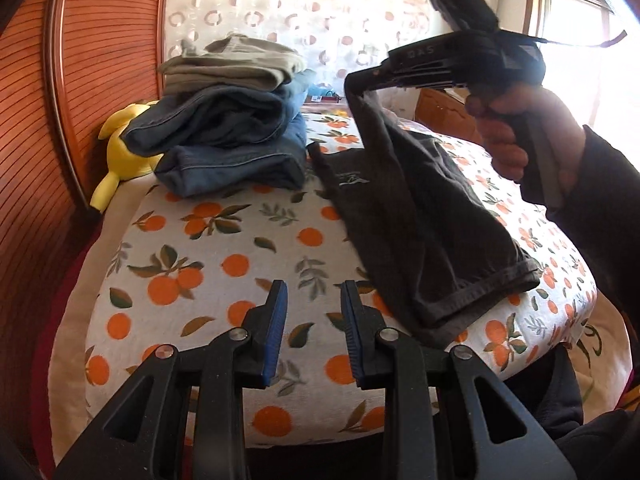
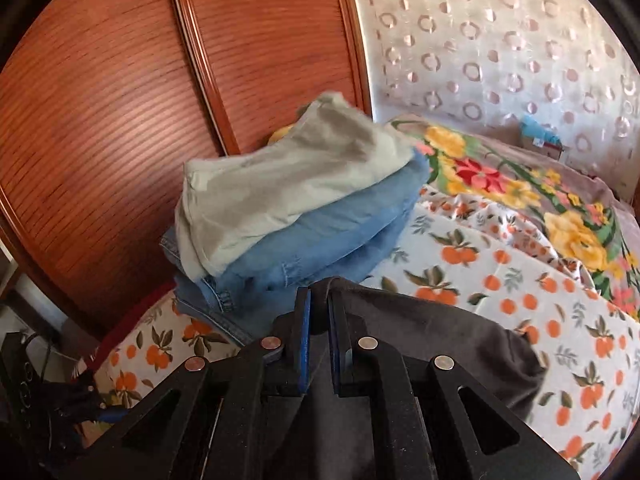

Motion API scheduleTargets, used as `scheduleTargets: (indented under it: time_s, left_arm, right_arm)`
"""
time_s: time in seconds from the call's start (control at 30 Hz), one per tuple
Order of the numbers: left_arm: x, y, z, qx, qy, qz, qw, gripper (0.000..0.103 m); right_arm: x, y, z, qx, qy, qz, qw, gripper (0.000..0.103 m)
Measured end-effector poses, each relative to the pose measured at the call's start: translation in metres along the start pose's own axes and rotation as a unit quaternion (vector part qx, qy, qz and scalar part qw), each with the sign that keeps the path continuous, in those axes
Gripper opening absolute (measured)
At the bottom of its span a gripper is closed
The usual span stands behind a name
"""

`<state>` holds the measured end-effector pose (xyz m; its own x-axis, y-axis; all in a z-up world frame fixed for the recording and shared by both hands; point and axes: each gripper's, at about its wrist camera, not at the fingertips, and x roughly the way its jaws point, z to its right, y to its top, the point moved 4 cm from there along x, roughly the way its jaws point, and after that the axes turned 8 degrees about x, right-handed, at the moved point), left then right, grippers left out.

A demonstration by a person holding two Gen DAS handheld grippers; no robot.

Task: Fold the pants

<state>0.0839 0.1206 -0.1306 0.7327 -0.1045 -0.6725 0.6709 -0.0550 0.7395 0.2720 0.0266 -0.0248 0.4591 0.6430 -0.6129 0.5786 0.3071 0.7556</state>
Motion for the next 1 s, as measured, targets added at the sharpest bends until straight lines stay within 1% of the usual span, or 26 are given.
scheduleTargets:
  time_s: [0.07,0.13,0.27,0.37,0.47,0.57,0.7,0.77,0.83,0.9,1.0]
  left_arm:
    - [0.002,-0.001,-0.001,-0.001,0.0,-0.003,1.0,0.029]
    - [0.004,-0.002,0.001,0.001,-0.003,-0.004,1.0,0.029]
    - [0.012,0.001,0.007,0.005,-0.009,-0.007,0.9999,0.029]
    - [0.015,0.004,0.013,0.009,-0.017,-0.008,0.9998,0.029]
    - [0.017,0.007,0.021,0.015,-0.024,-0.007,0.9996,0.029]
    - [0.02,0.01,0.032,0.023,-0.031,-0.005,0.9993,0.029]
    - [0.025,0.014,0.042,0.029,-0.036,-0.007,0.9989,0.029]
    - [0.026,0.015,0.047,0.03,-0.041,-0.007,0.9987,0.029]
    - [0.028,0.016,0.052,0.032,-0.047,-0.009,0.9983,0.029]
    - [0.03,0.016,0.058,0.036,-0.052,-0.008,0.998,0.029]
    - [0.035,0.015,0.065,0.039,-0.064,-0.012,0.9971,0.029]
  right_arm:
    - [0.012,-0.001,0.005,0.005,-0.002,-0.016,1.0,0.018]
    - [0.016,-0.003,0.008,0.004,-0.02,-0.019,1.0,0.027]
    - [0.005,-0.007,0.015,-0.002,-0.041,-0.009,0.999,0.028]
    - [-0.01,-0.02,0.022,0.0,-0.058,-0.003,0.998,0.029]
    - [-0.031,-0.048,0.033,0.008,-0.078,0.002,0.997,0.029]
    - [-0.049,-0.085,0.042,0.02,-0.089,0.0,0.996,0.029]
    - [-0.066,-0.132,0.052,0.031,-0.109,-0.01,0.993,0.029]
    - [-0.072,-0.149,0.057,0.038,-0.117,-0.011,0.992,0.029]
    - [-0.077,-0.16,0.062,0.042,-0.126,-0.008,0.991,0.029]
    - [-0.083,-0.17,0.062,0.044,-0.126,-0.003,0.991,0.029]
    - [-0.083,-0.177,0.061,0.031,-0.133,-0.001,0.991,0.029]
